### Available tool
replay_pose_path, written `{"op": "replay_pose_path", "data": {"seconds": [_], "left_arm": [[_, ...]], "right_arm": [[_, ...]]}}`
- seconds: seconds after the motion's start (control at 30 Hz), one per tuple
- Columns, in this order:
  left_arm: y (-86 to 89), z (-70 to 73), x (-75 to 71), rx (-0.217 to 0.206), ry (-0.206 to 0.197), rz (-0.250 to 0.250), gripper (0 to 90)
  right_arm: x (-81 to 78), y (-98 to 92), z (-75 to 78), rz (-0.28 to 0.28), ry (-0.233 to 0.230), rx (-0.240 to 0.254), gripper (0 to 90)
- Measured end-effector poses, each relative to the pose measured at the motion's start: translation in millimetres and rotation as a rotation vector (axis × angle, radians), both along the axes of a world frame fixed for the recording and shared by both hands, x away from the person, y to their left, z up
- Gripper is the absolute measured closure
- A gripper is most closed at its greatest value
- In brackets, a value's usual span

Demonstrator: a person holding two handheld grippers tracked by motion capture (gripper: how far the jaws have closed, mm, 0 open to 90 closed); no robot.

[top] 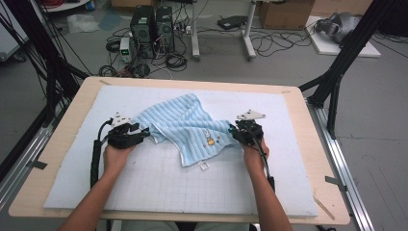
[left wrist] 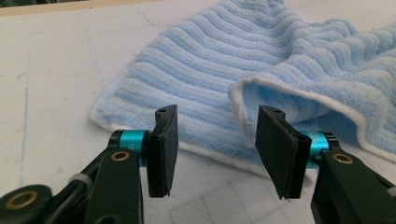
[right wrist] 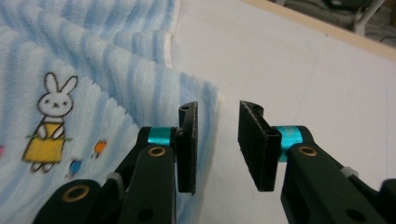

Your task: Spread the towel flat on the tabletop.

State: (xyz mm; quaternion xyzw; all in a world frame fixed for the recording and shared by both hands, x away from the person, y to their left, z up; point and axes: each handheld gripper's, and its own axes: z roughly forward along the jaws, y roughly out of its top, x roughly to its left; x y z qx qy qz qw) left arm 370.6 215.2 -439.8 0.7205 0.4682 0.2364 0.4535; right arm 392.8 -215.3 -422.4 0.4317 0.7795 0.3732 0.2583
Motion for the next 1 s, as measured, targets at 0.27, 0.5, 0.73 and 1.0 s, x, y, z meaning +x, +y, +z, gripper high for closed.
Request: {"op": "replay_pose_path", "data": {"seconds": [0.27, 0.5, 0.73, 1.0], "left_arm": [[-6.5, 4.6, -21.4, -0.093, -0.013, -0.095, 47.6], [-48.1, 2.5, -37.7, -0.091, -0.017, -0.250, 42.6], [-93.9, -3.4, -43.7, -0.028, 0.038, -0.340, 43.7], [-127.9, -10.3, -38.3, 0.100, 0.090, -0.393, 49.9]], "right_arm": [[-42.2, -37.9, 0.7, -0.017, -0.042, 0.077, 61.1], [-79.6, -58.8, -1.6, -0.014, -0.057, 0.090, 46.3], [-100.7, -65.9, -2.6, -0.003, -0.061, 0.093, 39.7], [-107.6, -71.1, -4.1, -0.018, -0.055, 0.091, 40.3]]}}
